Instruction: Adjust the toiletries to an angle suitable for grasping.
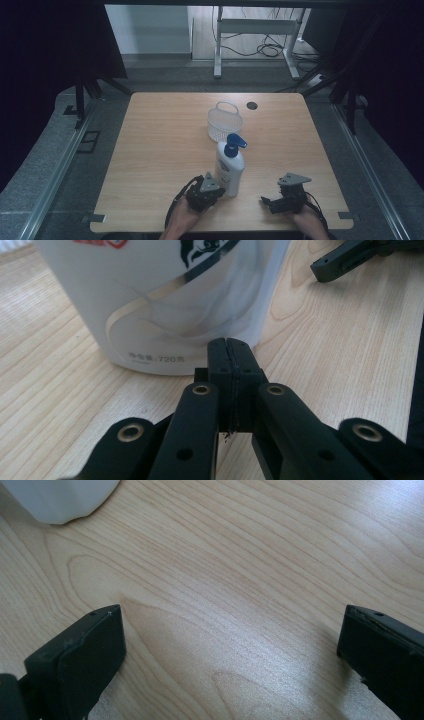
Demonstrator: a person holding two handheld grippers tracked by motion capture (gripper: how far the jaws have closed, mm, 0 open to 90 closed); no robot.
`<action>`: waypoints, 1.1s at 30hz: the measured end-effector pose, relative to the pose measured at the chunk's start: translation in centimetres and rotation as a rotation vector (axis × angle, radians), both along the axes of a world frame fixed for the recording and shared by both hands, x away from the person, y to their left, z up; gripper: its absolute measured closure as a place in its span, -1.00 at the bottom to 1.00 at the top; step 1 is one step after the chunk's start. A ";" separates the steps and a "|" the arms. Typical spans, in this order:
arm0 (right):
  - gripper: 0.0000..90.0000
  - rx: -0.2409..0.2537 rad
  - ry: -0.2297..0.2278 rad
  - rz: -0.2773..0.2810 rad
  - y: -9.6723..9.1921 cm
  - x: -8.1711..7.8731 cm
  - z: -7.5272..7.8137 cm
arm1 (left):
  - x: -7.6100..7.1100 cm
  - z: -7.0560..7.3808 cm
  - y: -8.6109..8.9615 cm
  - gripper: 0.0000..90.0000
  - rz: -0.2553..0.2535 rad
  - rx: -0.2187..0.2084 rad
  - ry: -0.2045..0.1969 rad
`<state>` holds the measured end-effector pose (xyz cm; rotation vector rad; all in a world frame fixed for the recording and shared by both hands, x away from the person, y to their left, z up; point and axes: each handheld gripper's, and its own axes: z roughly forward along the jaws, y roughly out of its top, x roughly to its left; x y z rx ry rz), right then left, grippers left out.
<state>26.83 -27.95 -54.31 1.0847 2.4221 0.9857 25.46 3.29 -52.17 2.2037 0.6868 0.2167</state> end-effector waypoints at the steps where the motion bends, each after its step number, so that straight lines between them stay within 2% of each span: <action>1: -1.00 0.000 0.000 0.000 0.0 0.0 0.0 | 0.0 0.0 -0.1 0.98 0.000 0.001 0.002; 11: -1.00 0.000 0.000 0.000 0.0 0.0 0.0 | 0.3 -0.4 -1.2 0.98 -0.018 0.018 -0.002; 20: -1.00 0.001 0.000 -0.003 0.0 0.0 0.0 | 0.3 0.1 -0.4 0.96 -0.002 0.008 -0.010; 25: -1.00 0.002 0.000 -0.004 0.0 0.0 0.0 | 0.4 0.3 0.2 0.85 0.002 -0.001 0.002; 33: -1.00 -0.007 0.013 -0.001 0.1 0.0 0.2 | 0.3 0.2 0.7 0.52 0.016 0.019 0.006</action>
